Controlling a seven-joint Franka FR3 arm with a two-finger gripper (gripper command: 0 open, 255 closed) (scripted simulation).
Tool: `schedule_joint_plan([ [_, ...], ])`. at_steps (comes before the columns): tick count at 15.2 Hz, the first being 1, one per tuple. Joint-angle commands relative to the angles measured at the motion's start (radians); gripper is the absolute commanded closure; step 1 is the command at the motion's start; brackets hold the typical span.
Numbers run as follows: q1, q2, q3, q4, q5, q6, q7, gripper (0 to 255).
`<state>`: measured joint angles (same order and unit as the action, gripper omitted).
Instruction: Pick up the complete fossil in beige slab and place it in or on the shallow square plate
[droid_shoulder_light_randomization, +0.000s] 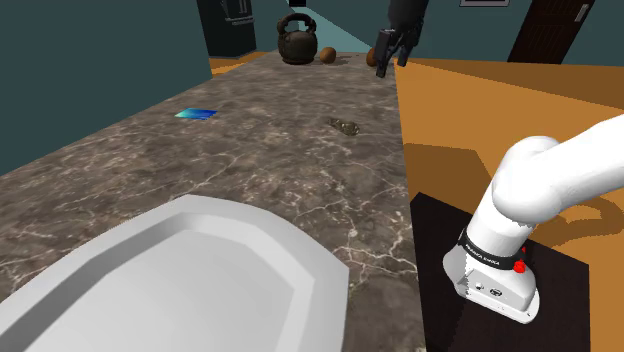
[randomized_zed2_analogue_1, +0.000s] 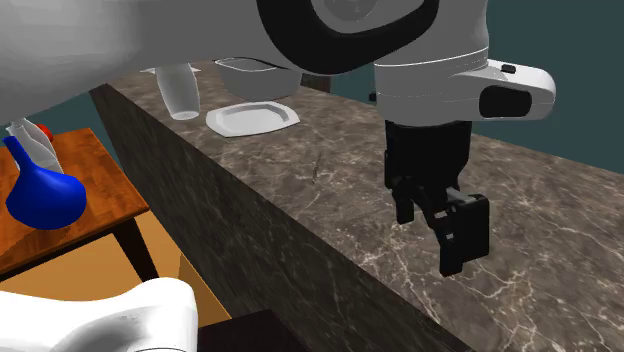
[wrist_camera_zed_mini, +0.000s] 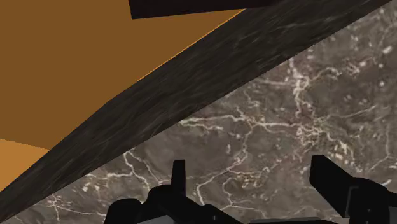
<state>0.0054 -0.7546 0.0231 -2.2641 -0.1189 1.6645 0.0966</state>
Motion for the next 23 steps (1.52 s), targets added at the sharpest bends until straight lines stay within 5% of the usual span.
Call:
schedule_joint_plan([
  [1,0.000,0.000,0.000,0.000,0.000,0.000,0.000,0],
  [12,0.326,-0.172,-0.133,-0.281,0.293,0.362,-0.374,0],
  [21,0.655,-0.336,-0.256,-0.471,0.520,0.564,-0.732,0],
  [23,0.686,-0.341,-0.262,-0.490,0.539,0.593,-0.760,0],
])
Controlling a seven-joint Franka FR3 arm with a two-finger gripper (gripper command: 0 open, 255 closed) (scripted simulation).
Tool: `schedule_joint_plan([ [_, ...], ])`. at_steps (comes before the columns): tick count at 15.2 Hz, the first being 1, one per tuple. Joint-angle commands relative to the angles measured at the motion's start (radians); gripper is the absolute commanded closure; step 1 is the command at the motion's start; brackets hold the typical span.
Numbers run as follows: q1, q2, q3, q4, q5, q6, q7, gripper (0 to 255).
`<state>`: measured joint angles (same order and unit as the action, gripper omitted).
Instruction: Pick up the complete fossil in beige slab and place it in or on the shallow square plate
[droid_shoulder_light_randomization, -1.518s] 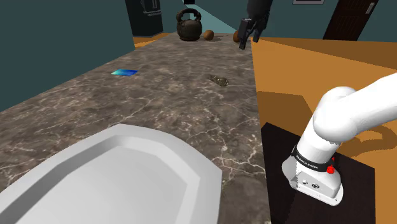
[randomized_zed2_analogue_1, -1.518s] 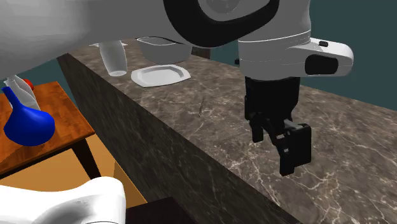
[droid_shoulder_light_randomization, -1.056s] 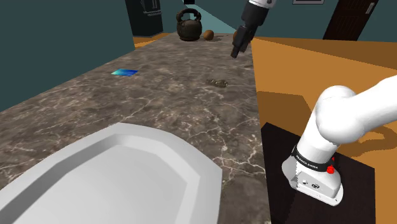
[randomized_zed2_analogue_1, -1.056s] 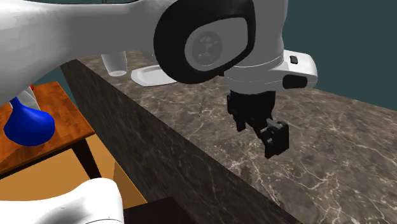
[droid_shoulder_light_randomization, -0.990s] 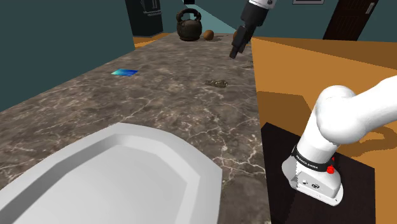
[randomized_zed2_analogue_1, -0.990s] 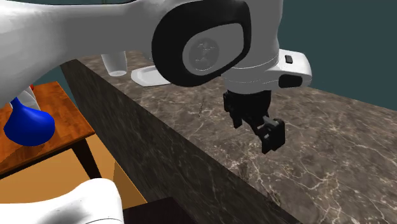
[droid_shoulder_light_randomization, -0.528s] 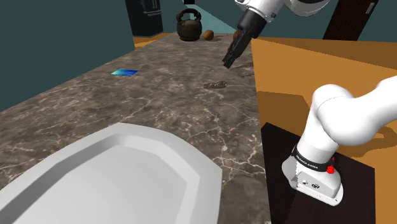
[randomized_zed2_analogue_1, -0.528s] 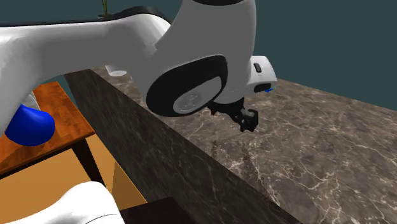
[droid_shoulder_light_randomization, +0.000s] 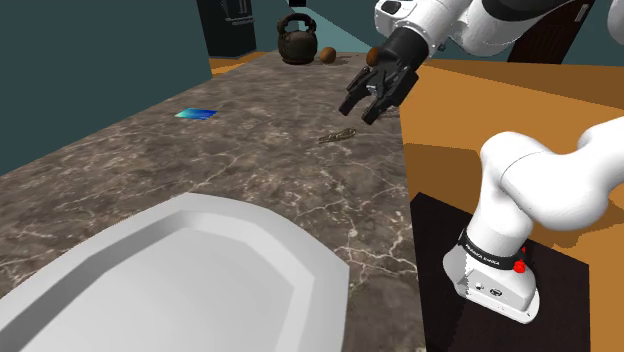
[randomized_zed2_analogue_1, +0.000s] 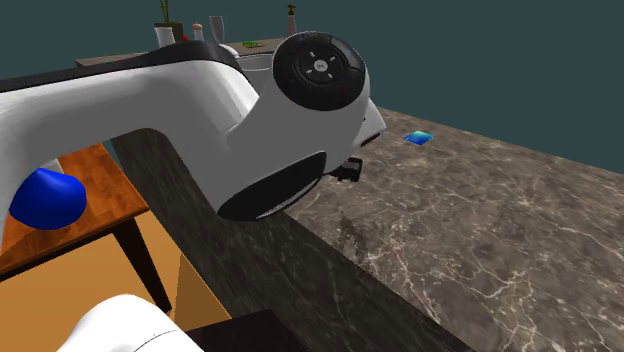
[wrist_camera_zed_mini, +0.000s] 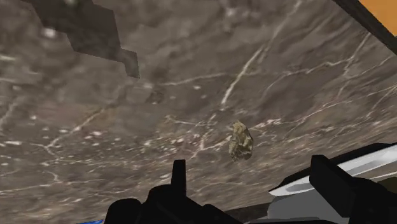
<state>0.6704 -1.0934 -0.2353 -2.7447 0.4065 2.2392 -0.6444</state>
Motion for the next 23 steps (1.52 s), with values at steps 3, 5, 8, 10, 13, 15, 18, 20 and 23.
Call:
schedule_joint_plan([
  [3,0.041,0.027,0.005,-0.027,0.032,0.070,-0.027,0],
  [5,0.056,0.048,0.010,-0.037,0.045,0.105,-0.033,0],
  [8,0.068,0.066,0.014,-0.045,0.055,0.134,-0.038,0],
  [10,0.068,0.066,0.014,-0.045,0.055,0.134,-0.038,0],
  [13,0.068,0.066,0.014,-0.045,0.055,0.134,-0.038,0],
  [15,0.068,0.066,0.014,-0.045,0.055,0.133,-0.038,255],
  [18,0.069,0.068,0.012,-0.043,0.055,0.134,-0.039,255],
  [20,0.069,0.069,0.012,-0.042,0.055,0.134,-0.039,255],
  [23,0.069,0.070,0.012,-0.042,0.055,0.135,-0.039,255],
])
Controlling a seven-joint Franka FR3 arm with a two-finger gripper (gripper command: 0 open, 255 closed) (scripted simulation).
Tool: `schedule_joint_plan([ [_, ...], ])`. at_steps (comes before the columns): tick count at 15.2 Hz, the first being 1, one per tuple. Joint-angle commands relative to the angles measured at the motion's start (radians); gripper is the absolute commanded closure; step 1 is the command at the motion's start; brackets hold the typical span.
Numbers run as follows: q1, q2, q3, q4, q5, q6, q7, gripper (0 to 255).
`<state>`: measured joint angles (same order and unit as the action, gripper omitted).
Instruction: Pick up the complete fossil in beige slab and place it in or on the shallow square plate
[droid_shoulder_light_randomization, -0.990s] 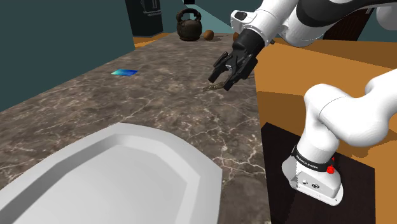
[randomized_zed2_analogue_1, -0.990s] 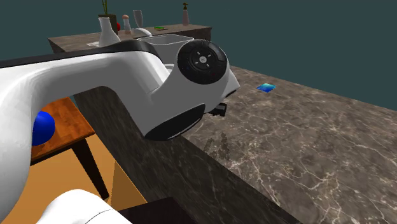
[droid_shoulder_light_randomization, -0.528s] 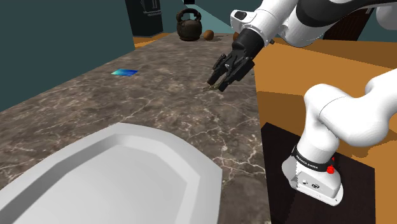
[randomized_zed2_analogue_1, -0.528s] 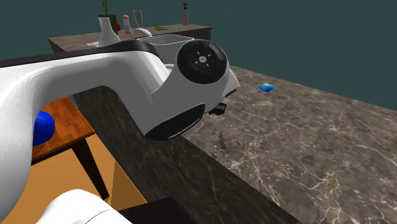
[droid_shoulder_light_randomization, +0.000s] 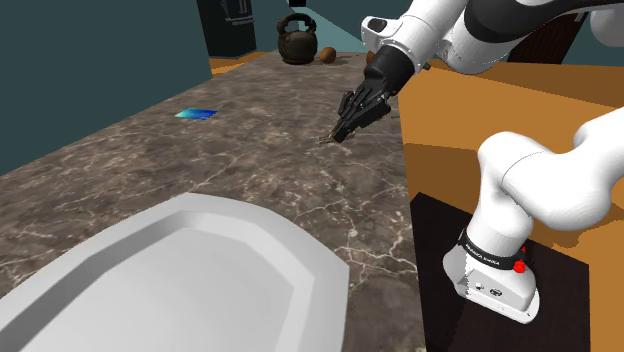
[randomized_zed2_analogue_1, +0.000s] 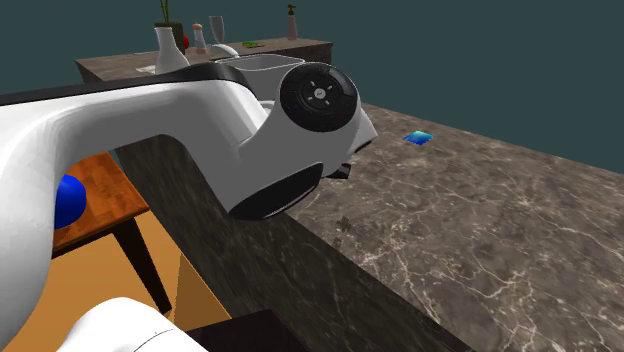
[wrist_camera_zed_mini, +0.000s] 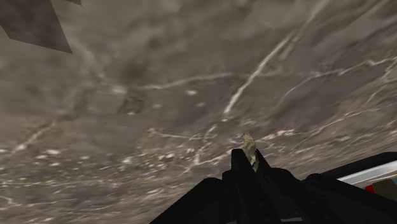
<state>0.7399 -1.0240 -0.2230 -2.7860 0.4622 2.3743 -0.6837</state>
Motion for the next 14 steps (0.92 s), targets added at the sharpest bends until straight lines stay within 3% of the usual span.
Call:
schedule_joint_plan([
  [1,-0.001,-0.004,0.002,-0.003,0.000,-0.001,0.002,255],
  [14,-0.014,0.019,0.026,0.170,-0.032,-0.143,0.083,255],
])
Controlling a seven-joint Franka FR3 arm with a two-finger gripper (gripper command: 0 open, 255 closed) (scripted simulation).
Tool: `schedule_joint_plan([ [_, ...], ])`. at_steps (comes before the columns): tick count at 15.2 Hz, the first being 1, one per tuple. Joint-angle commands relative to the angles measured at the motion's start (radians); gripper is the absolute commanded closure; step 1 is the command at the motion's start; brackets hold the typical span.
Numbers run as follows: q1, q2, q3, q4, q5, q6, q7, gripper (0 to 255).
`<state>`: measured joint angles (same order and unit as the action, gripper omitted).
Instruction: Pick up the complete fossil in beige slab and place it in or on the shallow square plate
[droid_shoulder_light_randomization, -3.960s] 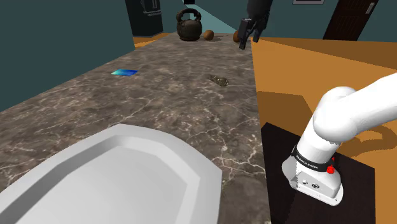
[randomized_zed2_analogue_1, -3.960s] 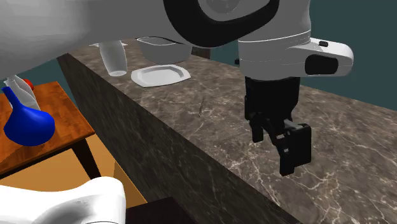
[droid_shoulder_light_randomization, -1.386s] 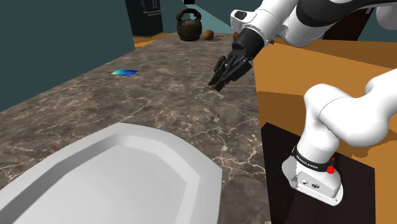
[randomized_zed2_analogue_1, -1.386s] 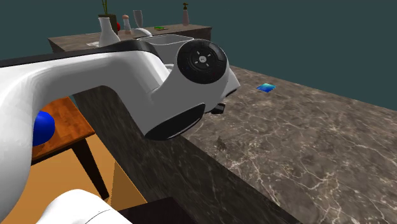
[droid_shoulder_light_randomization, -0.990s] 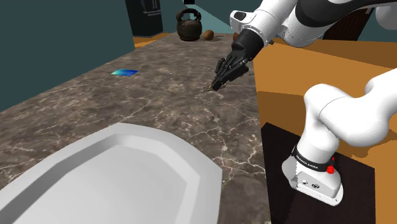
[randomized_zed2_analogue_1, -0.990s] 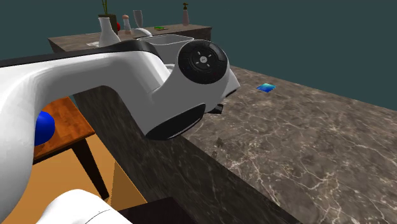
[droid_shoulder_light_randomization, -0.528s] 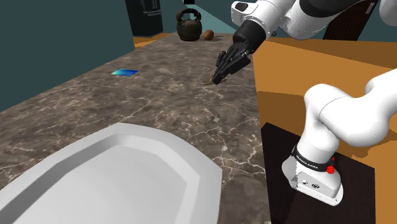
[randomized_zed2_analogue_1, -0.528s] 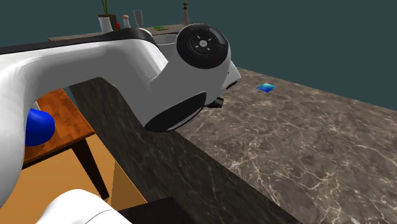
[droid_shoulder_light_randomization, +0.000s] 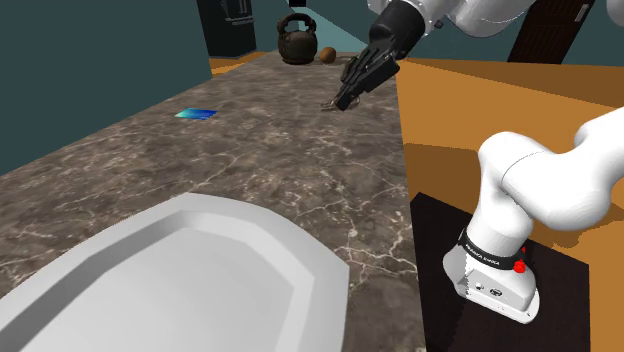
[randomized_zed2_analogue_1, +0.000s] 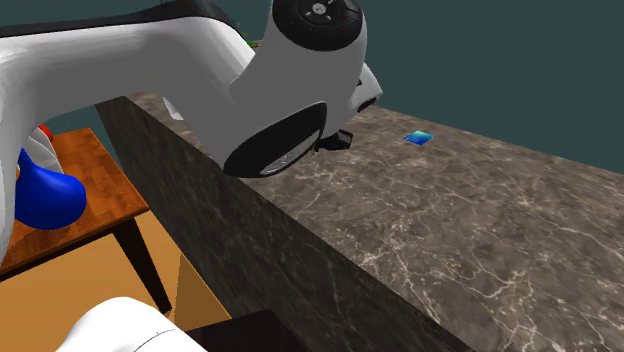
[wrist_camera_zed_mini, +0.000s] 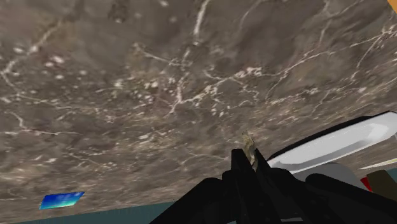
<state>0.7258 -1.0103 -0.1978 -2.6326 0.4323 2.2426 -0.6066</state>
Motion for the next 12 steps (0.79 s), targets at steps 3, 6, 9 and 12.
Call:
schedule_joint_plan([
  [3,-0.001,0.015,0.004,0.060,-0.008,-0.042,0.023,255],
  [6,0.019,0.048,0.055,0.075,0.014,-0.006,0.061,255],
  [9,0.047,0.102,0.127,0.087,0.048,0.062,0.109,255],
  [12,0.070,0.166,0.197,0.111,0.076,0.127,0.157,255],
])
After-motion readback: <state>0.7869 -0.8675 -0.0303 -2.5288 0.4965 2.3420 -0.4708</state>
